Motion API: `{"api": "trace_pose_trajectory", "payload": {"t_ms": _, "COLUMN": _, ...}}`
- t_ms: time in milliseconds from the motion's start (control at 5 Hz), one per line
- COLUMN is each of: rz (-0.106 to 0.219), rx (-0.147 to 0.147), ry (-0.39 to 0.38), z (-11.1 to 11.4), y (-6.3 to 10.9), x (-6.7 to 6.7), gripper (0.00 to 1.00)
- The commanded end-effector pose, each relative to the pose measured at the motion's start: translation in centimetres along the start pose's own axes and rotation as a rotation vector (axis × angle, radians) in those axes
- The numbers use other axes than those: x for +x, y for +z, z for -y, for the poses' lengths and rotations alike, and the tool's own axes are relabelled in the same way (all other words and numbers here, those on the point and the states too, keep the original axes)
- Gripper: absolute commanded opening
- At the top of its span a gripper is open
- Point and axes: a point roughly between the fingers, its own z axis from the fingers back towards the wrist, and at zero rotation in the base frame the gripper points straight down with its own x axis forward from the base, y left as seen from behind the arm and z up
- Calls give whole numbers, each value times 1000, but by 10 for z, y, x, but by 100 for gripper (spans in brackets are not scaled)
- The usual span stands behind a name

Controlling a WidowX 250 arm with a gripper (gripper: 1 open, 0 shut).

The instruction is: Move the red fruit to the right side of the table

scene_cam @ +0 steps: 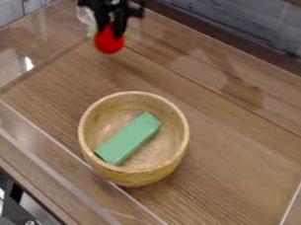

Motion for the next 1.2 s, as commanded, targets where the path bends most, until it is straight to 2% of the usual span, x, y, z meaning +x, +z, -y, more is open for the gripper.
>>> {"api": "trace_pose_trajectory", "payload": {"t_ms": 0, "rz": 61, "rx": -19, "ry": 8, "z": 43, "y": 30, "x": -4, "gripper": 0}}
{"api": "trace_pose_trajectory", "payload": {"t_ms": 400, "rz": 34, "rx": -60, "ry": -18, "z": 142, "y": 8, "x": -20, "gripper": 0}}
{"api": "trace_pose_trajectory", "payload": {"t_ms": 600, "rz": 16, "rx": -67, "ry": -35, "z": 183, "y": -7, "x": -30, "gripper": 0}}
{"api": "trace_pose_trajectory", "payload": {"t_ms": 1000, "rz": -10, "rx": -77, "ry": -122, "z": 241, "y": -37, "x": -45, "gripper": 0}}
